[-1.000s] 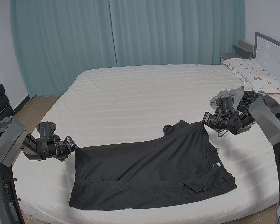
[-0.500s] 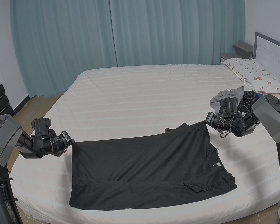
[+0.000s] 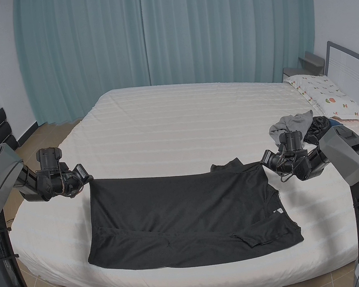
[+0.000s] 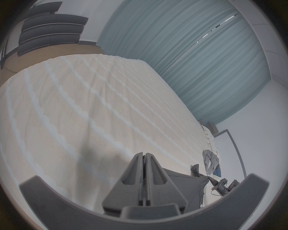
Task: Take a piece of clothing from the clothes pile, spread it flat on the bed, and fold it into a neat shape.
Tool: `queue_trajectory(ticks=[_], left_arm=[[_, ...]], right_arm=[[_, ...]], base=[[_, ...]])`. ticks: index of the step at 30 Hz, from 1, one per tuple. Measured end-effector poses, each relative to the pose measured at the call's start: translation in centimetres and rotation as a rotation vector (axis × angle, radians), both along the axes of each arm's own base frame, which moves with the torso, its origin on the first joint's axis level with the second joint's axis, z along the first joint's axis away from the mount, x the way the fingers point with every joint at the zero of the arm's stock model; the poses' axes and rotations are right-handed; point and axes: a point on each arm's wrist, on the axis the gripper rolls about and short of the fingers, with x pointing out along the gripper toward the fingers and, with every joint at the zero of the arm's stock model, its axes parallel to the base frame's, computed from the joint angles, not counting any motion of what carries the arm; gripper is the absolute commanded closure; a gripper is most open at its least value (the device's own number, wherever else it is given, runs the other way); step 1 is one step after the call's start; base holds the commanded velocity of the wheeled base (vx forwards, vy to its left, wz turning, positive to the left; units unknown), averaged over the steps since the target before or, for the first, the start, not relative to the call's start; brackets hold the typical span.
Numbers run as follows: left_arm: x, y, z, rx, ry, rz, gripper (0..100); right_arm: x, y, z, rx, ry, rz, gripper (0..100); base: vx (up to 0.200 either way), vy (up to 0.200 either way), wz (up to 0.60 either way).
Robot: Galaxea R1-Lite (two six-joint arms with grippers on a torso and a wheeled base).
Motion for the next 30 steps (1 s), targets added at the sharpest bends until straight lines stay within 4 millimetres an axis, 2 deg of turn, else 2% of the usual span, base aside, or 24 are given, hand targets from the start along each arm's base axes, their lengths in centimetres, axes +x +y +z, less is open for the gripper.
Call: queue_trajectory(ticks=[10, 22, 30], left_arm=[[0.0, 0.0, 0.2, 0.006, -0.009, -0.004, 100], [0.3, 0.0, -0.1, 0.003, -0.030, 0.001, 100], [-0.3, 0.4, -0.9, 0.012, -0.003, -0.013, 100]], right_arm=[[0.1, -0.1, 1.0, 0.028, -0.075, -0.014, 100], [-1.6, -0.2, 0.4, 0.034, -0.053, -0.020, 100], [-3.5, -0.4, 0.5, 0.034, -0.004, -0.010, 100]], base=[[0.000, 0.000, 0.00], [0.000, 0.000, 0.00], [0.000, 0.000, 0.00]])
